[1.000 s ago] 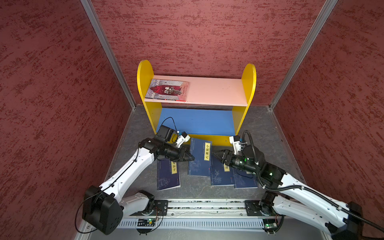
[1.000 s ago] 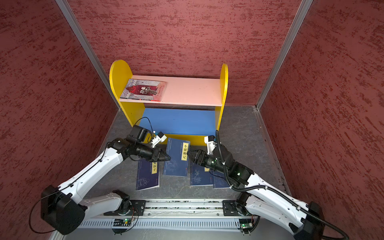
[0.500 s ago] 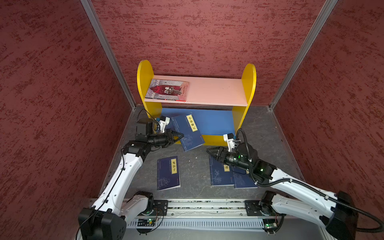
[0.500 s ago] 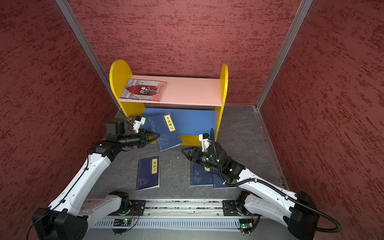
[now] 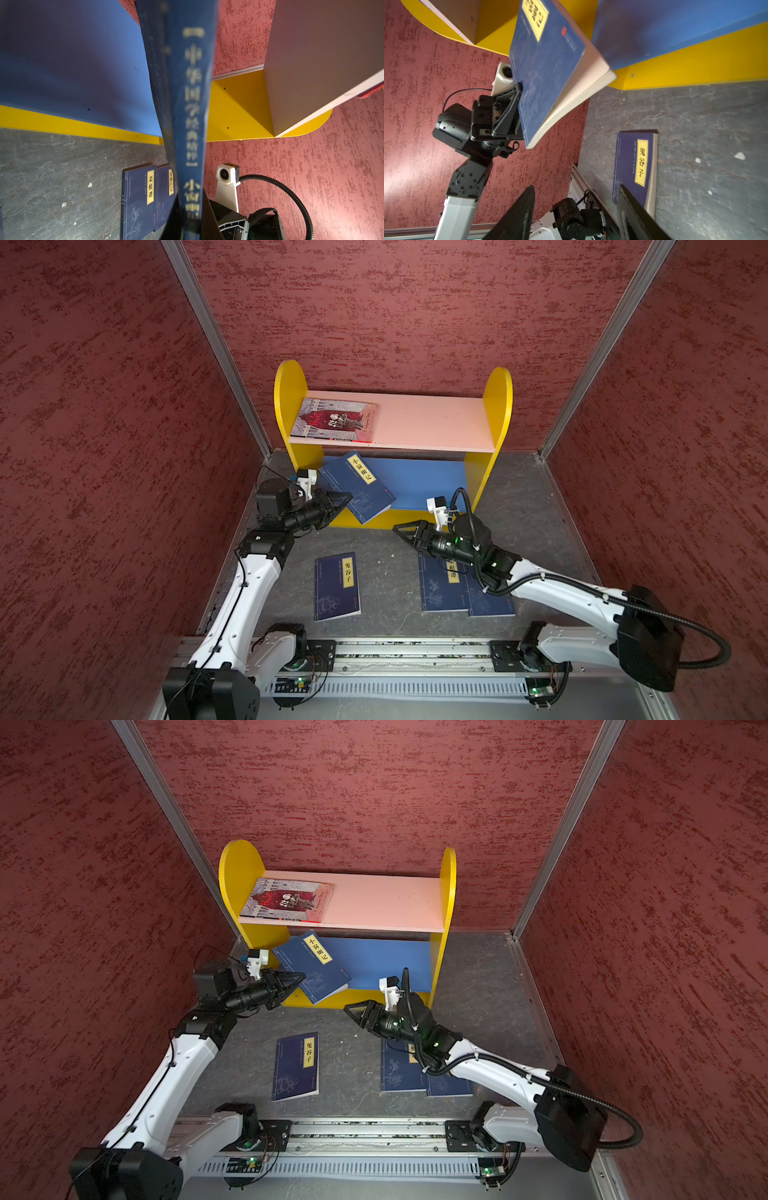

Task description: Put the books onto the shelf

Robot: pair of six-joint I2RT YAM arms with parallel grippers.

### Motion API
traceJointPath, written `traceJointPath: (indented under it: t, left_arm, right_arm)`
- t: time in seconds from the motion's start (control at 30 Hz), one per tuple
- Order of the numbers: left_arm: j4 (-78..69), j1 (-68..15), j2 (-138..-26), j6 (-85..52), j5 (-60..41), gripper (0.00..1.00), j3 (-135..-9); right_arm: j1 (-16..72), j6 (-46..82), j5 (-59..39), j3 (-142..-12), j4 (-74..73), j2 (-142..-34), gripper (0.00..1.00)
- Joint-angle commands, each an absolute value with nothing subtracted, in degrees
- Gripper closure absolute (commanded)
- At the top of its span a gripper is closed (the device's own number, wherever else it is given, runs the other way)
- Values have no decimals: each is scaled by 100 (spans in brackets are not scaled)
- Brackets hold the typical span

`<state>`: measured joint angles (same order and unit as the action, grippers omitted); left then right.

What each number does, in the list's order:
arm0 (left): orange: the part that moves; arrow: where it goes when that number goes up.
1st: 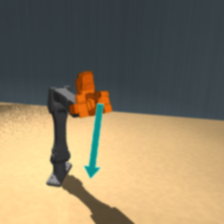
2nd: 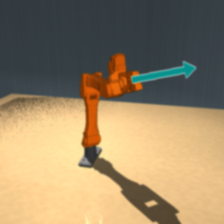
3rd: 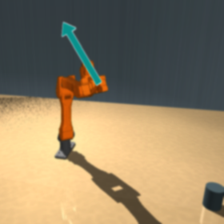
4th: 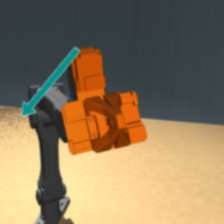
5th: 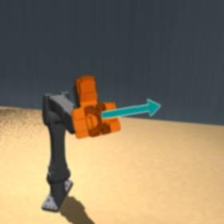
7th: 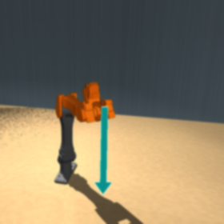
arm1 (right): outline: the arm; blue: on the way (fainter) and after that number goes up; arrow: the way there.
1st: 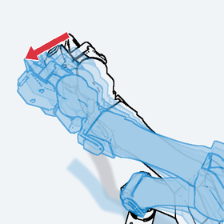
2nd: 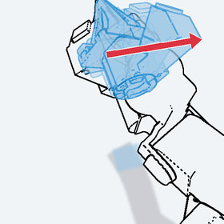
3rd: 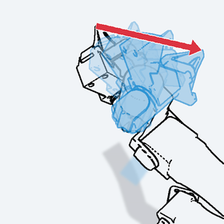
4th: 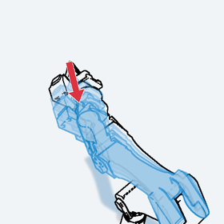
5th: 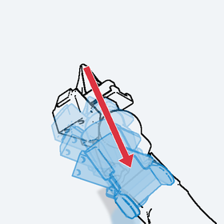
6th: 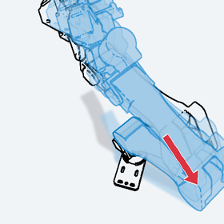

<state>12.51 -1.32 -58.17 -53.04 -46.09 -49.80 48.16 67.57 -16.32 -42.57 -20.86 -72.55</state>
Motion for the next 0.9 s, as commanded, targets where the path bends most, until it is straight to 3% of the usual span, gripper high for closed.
traceJointPath:
  t: [0.0,0.87]
  left_arm:
    - [641,-36,-5836,-5569,-4361,100,-4946]
    - [765,161,-6978,-5882,-3482,100,-4695]
  right_arm:
    - [4803,6864,-1577,-4469,-2562,-7409,36]
    - [4808,7317,-1431,-4819,-3186,-8717,41]
